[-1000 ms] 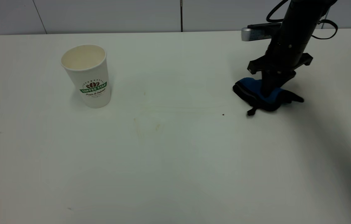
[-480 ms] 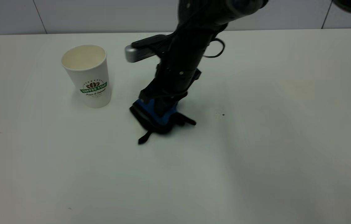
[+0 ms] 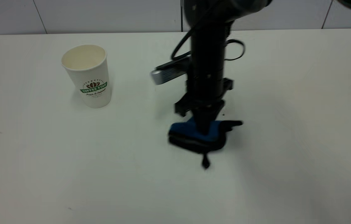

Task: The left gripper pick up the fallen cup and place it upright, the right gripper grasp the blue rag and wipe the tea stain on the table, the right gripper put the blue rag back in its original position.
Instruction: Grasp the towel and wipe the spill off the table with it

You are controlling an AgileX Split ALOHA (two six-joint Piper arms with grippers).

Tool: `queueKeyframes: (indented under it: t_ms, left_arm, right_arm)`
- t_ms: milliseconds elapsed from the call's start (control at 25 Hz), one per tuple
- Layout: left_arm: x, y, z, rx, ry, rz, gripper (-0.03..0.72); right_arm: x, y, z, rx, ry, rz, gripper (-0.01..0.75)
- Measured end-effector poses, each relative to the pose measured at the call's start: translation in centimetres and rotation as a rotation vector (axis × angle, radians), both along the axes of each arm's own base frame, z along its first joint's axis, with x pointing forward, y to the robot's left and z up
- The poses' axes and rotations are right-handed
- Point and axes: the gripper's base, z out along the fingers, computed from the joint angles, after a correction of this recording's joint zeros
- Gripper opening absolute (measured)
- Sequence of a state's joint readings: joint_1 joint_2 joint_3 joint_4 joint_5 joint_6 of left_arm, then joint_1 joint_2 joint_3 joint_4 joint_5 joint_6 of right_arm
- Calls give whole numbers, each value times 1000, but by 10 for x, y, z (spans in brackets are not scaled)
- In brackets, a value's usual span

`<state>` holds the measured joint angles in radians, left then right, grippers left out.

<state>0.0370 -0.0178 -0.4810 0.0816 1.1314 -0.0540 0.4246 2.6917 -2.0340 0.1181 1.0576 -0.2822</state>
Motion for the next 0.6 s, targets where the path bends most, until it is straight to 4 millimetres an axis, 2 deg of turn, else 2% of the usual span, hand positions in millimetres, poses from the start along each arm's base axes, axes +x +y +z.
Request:
queueKeyframes:
  t_ms: [160,320,440,600]
  left_arm:
    - [0,0,0,0,0,0,565]
    - [0,0,0,0,0,0,565]
    - [0,0,0,0,0,0,565]
    - [0,0,0,0,0,0,565]
  right_arm:
    - [30,-75,-1,-57,-45,-162,56]
    - [48,-127,1,-50,-103,-298,57]
    - [56,-150,1,-41,-150,-350,60]
    - [60,-158,2,-34,-183,-369,91]
